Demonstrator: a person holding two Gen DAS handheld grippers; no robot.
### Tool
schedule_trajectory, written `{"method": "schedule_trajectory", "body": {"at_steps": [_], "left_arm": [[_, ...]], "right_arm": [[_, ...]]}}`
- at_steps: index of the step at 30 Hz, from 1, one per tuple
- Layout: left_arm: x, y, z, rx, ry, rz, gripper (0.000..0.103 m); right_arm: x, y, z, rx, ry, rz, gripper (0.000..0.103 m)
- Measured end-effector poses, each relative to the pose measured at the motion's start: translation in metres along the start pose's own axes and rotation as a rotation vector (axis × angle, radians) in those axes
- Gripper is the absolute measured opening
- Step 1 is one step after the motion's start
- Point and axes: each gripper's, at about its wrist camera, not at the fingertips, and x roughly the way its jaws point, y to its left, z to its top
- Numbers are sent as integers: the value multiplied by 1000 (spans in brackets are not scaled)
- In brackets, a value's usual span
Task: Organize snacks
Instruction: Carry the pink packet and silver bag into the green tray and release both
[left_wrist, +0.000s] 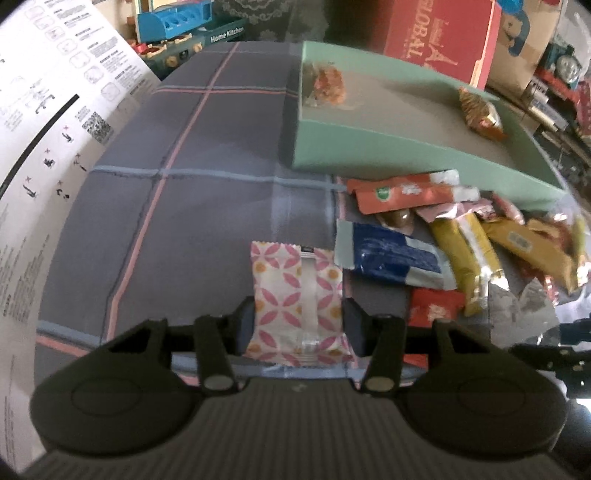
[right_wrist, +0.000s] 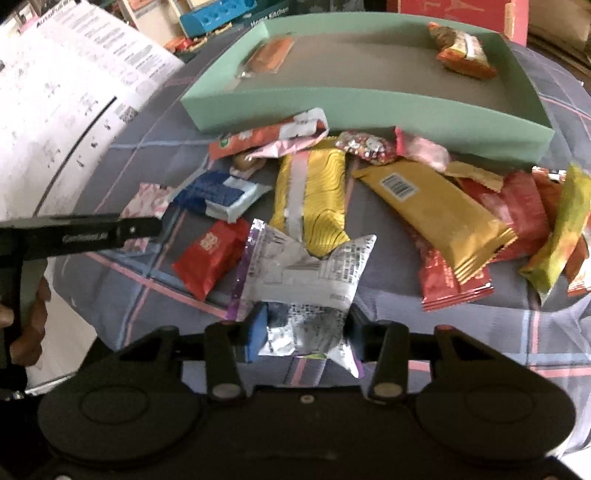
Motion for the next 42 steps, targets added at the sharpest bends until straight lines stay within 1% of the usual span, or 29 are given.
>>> {"method": "schedule_trajectory", "body": {"at_steps": [5, 12, 15, 20, 26, 29, 32, 35, 39, 40, 41, 42], "left_arm": [[-19, -4, 5, 7, -29, -10, 49], [-41, -16, 20, 17, -84, -39, 49], [-48, -22, 31, 35, -112, -45, 49], [-48, -30, 63, 51, -146, -47, 49], [-29, -45, 115, 88, -170, -26, 49], [-13, -51, 137, 103, -172, -14, 49], [7, -53, 156, 113, -152, -11, 49], [28, -55, 167, 128, -127, -5, 49], [50, -56, 173, 148, -104, 6, 49], [53, -58, 173, 154, -103, 7, 50], [55, -59, 174, 162, -105, 10, 52], [56, -60, 173, 166, -111, 21, 58]], "right_arm": [[-20, -2, 1, 9, -35, 34, 44], [-41, -6, 17, 29, -103, 68, 44], [-48, -12, 31, 41, -136, 76, 45], [-52, -23, 72, 78, -196, 80, 45], [-42, -28, 131, 111, -233, 99, 44], [-26, -27, 157, 125, -225, 100, 45], [-5, -26, 178, 135, -203, 94, 45], [18, -27, 190, 153, -172, 94, 45], [39, -25, 191, 164, -136, 99, 45], [42, -25, 191, 166, -130, 104, 46], [45, -25, 192, 169, -126, 115, 50], [45, -25, 193, 174, -130, 120, 52]]}}
